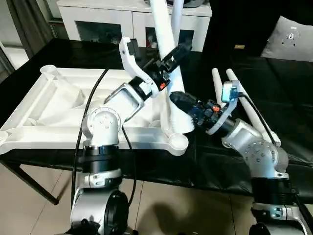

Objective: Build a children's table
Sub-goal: Pick table leg

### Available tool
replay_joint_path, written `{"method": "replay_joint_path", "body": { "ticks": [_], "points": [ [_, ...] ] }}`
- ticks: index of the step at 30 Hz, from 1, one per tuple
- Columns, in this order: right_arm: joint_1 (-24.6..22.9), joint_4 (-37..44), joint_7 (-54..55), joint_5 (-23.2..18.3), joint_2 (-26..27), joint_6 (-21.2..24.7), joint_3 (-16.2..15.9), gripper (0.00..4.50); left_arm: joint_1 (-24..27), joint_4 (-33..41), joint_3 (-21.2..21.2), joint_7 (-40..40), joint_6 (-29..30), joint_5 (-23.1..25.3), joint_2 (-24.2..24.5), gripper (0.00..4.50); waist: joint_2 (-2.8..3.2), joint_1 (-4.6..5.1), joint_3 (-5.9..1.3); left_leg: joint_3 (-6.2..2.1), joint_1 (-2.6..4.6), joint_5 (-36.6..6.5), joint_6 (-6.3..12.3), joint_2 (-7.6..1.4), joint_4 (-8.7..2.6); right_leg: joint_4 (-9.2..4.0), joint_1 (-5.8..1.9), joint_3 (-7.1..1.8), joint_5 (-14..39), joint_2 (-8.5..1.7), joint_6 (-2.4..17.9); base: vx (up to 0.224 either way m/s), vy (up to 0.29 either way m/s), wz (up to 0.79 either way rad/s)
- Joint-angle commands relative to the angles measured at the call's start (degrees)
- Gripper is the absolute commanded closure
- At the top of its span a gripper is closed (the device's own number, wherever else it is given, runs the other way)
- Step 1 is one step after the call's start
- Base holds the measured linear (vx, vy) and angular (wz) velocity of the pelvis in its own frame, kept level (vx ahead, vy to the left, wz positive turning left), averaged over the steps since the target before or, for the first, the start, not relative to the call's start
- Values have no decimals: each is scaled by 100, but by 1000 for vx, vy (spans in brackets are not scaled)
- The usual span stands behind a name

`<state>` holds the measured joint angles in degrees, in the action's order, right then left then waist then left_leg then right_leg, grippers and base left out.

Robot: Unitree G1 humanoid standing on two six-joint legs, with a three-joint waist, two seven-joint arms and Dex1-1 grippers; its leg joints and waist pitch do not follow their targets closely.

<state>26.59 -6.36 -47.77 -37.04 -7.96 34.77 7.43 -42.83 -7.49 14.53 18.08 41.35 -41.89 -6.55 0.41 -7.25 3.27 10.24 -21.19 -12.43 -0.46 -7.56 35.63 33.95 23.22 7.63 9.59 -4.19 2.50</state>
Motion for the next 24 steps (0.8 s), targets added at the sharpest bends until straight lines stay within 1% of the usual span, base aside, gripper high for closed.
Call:
{"method": "replay_joint_path", "body": {
  "ticks": [1,3,4,5,6,8,10,12,13,18,24],
  "points": [
    [20,-45,224,306,22,-329,-102,262,31,221,-424,-100,-306,433,23,161,-36,0,-404,-299,39,-407,307,-623,-446,-507,-359,-444,1791,-664,414,0,0,0],
    [29,-113,307,482,44,-538,-184,262,89,273,-622,-257,-560,758,17,173,-36,13,-404,-296,41,-459,290,-625,-446,-500,-367,-447,1783,-670,415,0,0,0],
    [31,-140,322,528,58,-598,-213,262,109,289,-678,-310,-635,838,-4,183,-44,20,-401,-294,34,-500,282,-619,-449,-507,-374,-448,1803,-671,402,0,0,0],
    [32,-170,337,563,72,-649,-239,262,125,303,-704,-366,-681,878,-34,195,-42,23,-407,-292,27,-468,292,-621,-442,-492,-382,-452,1726,-677,449,0,0,0],
    [32,-170,337,563,72,-649,-239,263,125,303,-704,-366,-681,878,-34,213,-42,23,-407,-292,27,-468,292,-621,-442,-492,-382,-452,1726,-677,449,0,0,0],
    [58,-286,422,689,94,-764,-288,263,134,264,-749,-550,-858,1083,-75,226,-46,44,-403,-290,28,-476,316,-626,-443,-487,-371,-450,1652,-663,513,0,0,0],
    [81,-397,487,796,109,-885,-327,263,122,173,-798,-673,-1064,1310,-85,234,-45,50,-402,-293,22,-504,331,-623,-442,-488,-379,-450,1678,-680,538,0,0,0],
    [83,-430,482,826,107,-942,-355,263,118,149,-856,-682,-1167,1417,-70,253,-50,63,-404,-289,17,-489,362,-612,-437,-487,-388,-452,1666,-674,531,0,0,0],
    [83,-430,482,826,107,-942,-355,263,118,149,-856,-682,-1167,1417,-70,258,-47,63,-404,-290,23,-480,380,-619,-436,-485,-378,-452,1636,-670,545,0,0,0],
    [99,-542,504,891,107,-1089,-401,264,147,149,-1026,-700,-1328,1644,-16,263,-40,74,-402,-295,23,-496,399,-631,-440,-472,-379,-453,1578,-672,622,0,0,0],
    [113,-602,512,967,42,-1061,-482,264,140,111,-1084,-677,-1344,1736,32,264,-36,77,-405,-292,24,-499,387,-631,-434,-465,-382,-455,1495,-673,669,0,0,0]
  ]
}}
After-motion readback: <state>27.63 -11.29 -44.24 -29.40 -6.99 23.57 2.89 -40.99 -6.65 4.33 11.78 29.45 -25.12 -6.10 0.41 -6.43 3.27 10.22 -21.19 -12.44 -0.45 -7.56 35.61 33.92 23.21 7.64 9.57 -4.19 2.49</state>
